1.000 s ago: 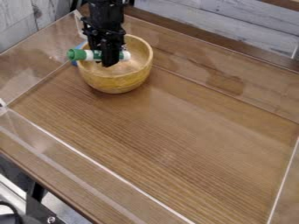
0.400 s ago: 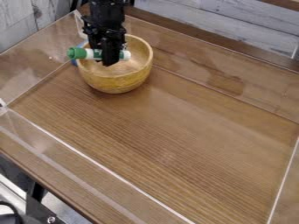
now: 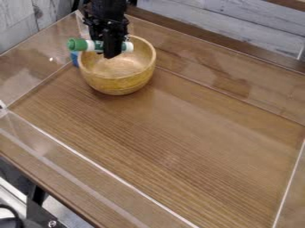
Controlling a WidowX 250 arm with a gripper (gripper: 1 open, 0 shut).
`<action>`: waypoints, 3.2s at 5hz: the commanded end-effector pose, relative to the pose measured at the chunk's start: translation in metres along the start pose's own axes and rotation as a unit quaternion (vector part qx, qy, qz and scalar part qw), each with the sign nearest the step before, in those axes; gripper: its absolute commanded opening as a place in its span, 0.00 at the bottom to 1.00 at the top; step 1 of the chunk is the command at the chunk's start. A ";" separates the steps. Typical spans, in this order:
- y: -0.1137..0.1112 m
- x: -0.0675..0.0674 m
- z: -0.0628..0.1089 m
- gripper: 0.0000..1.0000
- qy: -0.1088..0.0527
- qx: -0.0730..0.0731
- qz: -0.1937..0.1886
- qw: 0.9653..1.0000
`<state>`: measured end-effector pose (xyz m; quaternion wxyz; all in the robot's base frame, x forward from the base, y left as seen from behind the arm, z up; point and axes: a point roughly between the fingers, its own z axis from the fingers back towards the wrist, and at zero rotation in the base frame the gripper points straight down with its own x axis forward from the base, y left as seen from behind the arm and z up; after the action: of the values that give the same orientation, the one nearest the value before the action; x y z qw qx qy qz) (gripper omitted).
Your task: Remove the green marker from inside the brown bowl and put it on the table
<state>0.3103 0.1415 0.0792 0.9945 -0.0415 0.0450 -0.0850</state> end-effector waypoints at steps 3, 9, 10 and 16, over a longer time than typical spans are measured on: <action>-0.004 0.006 0.042 0.00 -0.046 0.036 -0.006 0.998; -0.028 0.012 0.060 0.00 -0.050 0.047 -0.019 0.997; -0.035 0.015 0.064 0.00 -0.051 0.051 -0.025 0.997; -0.064 0.022 0.073 0.00 -0.050 0.045 -0.038 0.997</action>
<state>0.3236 0.0817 0.1188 0.9917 -0.0240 0.0449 -0.1179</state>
